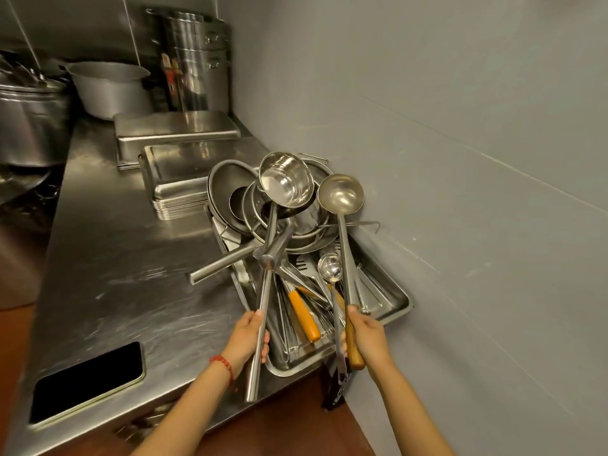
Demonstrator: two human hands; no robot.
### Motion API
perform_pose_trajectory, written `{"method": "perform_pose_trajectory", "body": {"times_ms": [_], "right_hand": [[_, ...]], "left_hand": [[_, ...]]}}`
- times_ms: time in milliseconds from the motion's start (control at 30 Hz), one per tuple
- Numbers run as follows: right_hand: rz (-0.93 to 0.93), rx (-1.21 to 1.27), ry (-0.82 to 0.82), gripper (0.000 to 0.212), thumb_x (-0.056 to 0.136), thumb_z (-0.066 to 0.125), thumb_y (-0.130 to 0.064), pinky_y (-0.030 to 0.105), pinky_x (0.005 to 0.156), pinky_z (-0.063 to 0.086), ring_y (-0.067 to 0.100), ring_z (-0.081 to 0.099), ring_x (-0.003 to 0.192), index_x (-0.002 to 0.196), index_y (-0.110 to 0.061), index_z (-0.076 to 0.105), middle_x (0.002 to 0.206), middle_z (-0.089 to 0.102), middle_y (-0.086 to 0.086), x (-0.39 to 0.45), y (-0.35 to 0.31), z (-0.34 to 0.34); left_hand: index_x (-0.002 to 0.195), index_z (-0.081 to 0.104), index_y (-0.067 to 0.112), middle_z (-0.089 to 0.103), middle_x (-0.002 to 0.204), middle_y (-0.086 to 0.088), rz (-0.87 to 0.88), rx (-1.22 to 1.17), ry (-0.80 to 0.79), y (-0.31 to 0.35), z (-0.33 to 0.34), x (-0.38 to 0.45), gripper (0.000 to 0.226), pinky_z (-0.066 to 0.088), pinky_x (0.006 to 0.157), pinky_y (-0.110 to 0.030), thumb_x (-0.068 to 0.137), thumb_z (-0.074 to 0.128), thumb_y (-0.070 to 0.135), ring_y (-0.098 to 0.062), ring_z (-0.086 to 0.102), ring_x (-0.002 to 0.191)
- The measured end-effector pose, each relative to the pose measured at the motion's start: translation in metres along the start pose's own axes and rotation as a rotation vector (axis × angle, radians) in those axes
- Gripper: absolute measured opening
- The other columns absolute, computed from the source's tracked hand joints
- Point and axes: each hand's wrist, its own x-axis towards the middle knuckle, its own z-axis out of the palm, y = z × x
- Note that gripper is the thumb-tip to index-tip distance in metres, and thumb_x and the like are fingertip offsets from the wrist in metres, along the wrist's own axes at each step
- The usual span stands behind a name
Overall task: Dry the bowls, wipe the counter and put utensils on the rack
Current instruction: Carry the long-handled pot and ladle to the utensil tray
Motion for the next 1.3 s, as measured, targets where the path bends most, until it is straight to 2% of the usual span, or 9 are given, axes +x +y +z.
{"method": "perform_pose_trajectory", "body": {"times_ms": [300, 433, 600, 733, 833, 967, 1033, 1133, 1300], "right_hand": [[0.066, 0.013, -0.014, 0.035, 0.096, 0.042, -0.029, 0.023, 0.036, 0.048, 0.016, 0.054, 0.033, 0.077, -0.003, 0.053, 0.049, 0.057, 0.008, -0.002, 0.021, 0.014], [0.061, -0.028, 0.009, 0.032, 0.095, 0.044, -0.032, 0.028, 0.042, 0.051, 0.018, 0.056, 0.039, 0.080, -0.006, 0.056, 0.054, 0.058, 0.008, -0.001, 0.036, 0.012], [0.015, -0.060, 0.019, 0.028, 0.095, 0.045, -0.032, 0.028, 0.045, 0.051, 0.017, 0.058, 0.042, 0.081, -0.011, 0.057, 0.055, 0.059, 0.005, 0.002, 0.044, 0.012], [-0.031, -0.170, 0.008, 0.018, 0.093, 0.050, -0.029, 0.022, 0.048, 0.052, 0.011, 0.061, 0.047, 0.087, -0.014, 0.058, 0.064, 0.061, 0.005, 0.000, 0.047, 0.017], [-0.072, -0.373, 0.023, 0.027, 0.090, 0.054, -0.034, 0.021, 0.056, 0.047, 0.014, 0.059, 0.058, 0.086, -0.008, 0.063, 0.064, 0.060, 0.003, 0.001, 0.050, 0.021], [-0.123, -0.447, 0.006, 0.028, 0.086, 0.061, -0.033, 0.007, 0.043, 0.036, 0.000, 0.048, 0.042, 0.063, -0.019, 0.056, 0.051, 0.045, -0.009, -0.001, 0.052, 0.032], [-0.118, -0.434, -0.005, 0.024, 0.086, 0.062, -0.031, 0.004, 0.043, 0.036, -0.001, 0.049, 0.041, 0.067, -0.016, 0.060, 0.051, 0.047, -0.009, -0.003, 0.055, 0.037], [-0.116, -0.422, 0.002, 0.020, 0.086, 0.062, -0.030, 0.005, 0.043, 0.036, 0.002, 0.044, 0.042, 0.075, -0.012, 0.063, 0.051, 0.045, -0.007, -0.007, 0.056, 0.042], [-0.187, -0.482, 0.073, 0.011, 0.085, 0.062, -0.026, 0.005, 0.045, 0.037, -0.002, 0.046, 0.043, 0.079, -0.017, 0.060, 0.054, 0.045, -0.010, -0.014, 0.057, 0.047]], "left_hand": [[0.093, 0.040, 0.011, 0.049, 0.062, -0.014, -0.027, 0.026, -0.021, -0.017, -0.001, 0.006, 0.016, 0.049, 0.034, -0.025, 0.098, 0.034, 0.025, -0.017, 0.052, 0.031], [0.095, 0.040, 0.011, 0.053, 0.063, -0.017, -0.026, 0.046, -0.048, -0.028, -0.001, 0.005, 0.015, 0.055, 0.041, -0.033, 0.097, 0.037, 0.025, -0.022, 0.058, 0.038], [0.094, 0.041, 0.007, 0.054, 0.063, -0.016, -0.017, 0.067, -0.040, -0.034, -0.001, 0.003, 0.018, 0.057, 0.044, -0.034, 0.096, 0.040, 0.025, -0.023, 0.060, 0.040], [0.093, 0.043, 0.008, 0.057, 0.063, -0.017, -0.017, 0.058, -0.032, -0.036, -0.001, 0.002, 0.015, 0.057, 0.045, -0.035, 0.095, 0.044, 0.023, -0.025, 0.061, 0.042], [0.091, 0.046, 0.011, 0.059, 0.064, -0.018, -0.017, 0.064, -0.014, -0.039, 0.000, 0.004, 0.012, 0.057, 0.046, -0.034, 0.094, 0.046, 0.022, -0.026, 0.062, 0.044], [0.087, 0.049, 0.008, 0.064, 0.063, -0.016, 0.010, 0.101, -0.002, -0.041, 0.003, 0.006, 0.014, 0.057, 0.048, -0.032, 0.092, 0.050, 0.021, -0.024, 0.064, 0.046], [0.088, 0.052, 0.005, 0.067, 0.062, -0.013, 0.011, 0.125, 0.008, -0.041, 0.004, 0.005, 0.016, 0.058, 0.052, -0.034, 0.091, 0.052, 0.021, -0.024, 0.065, 0.048], [0.091, 0.059, -0.004, 0.063, 0.070, -0.023, 0.056, 0.240, 0.041, -0.041, 0.001, 0.004, 0.027, 0.053, 0.066, -0.043, 0.090, 0.053, 0.022, -0.029, 0.060, 0.062], [0.079, 0.062, 0.000, 0.048, 0.063, -0.010, 0.148, 0.418, 0.084, -0.040, -0.003, -0.002, 0.029, 0.036, 0.059, -0.027, 0.089, 0.056, 0.026, -0.019, 0.045, 0.061]]}}
